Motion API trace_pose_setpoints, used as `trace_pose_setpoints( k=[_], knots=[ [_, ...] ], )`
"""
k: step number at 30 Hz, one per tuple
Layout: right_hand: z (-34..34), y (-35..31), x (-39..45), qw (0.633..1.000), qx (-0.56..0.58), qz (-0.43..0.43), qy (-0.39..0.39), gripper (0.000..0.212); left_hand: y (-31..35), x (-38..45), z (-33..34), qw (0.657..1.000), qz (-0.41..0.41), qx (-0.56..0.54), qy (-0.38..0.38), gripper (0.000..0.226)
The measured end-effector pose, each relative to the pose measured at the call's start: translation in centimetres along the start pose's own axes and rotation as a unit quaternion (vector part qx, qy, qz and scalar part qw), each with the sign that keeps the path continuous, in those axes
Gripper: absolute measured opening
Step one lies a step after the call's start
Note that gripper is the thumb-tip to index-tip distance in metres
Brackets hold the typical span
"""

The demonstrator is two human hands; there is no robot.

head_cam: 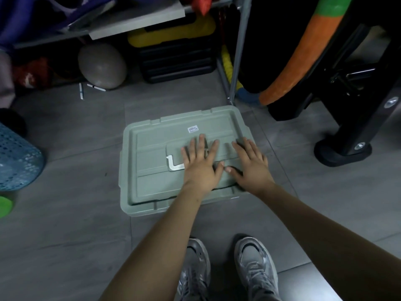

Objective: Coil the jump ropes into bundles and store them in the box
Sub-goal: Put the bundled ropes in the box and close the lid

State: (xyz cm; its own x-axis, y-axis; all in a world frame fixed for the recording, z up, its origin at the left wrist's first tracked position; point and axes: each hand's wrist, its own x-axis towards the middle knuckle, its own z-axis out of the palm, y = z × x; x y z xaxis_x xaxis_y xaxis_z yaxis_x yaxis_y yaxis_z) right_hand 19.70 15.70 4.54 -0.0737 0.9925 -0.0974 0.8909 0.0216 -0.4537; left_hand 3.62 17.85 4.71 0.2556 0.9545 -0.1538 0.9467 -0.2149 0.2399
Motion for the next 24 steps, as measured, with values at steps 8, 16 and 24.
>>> trace_pose_setpoints(
  k=[8, 16, 24],
  knots=[
    [-0.3, 2.0, 2.1, 0.914, 0.297, 0.265, 0.083, 0.050, 0.2, 0.6, 0.9, 0.999, -0.017, 0.035, -0.026, 0.059],
    [0.4, 3.3, 3.1, 0.824, 0.449, 0.343, -0.038, 0.065, 0.0, 0.8, 1.2, 0.999, -0.015, 0.035, -0.021, 0.059],
    [0.2, 1.7, 2.2, 0.952, 0.111, 0.254, 0.127, 0.061, 0.0, 0.7, 1.2, 0.999, -0.015, 0.030, -0.017, 0.059]
  ],
)
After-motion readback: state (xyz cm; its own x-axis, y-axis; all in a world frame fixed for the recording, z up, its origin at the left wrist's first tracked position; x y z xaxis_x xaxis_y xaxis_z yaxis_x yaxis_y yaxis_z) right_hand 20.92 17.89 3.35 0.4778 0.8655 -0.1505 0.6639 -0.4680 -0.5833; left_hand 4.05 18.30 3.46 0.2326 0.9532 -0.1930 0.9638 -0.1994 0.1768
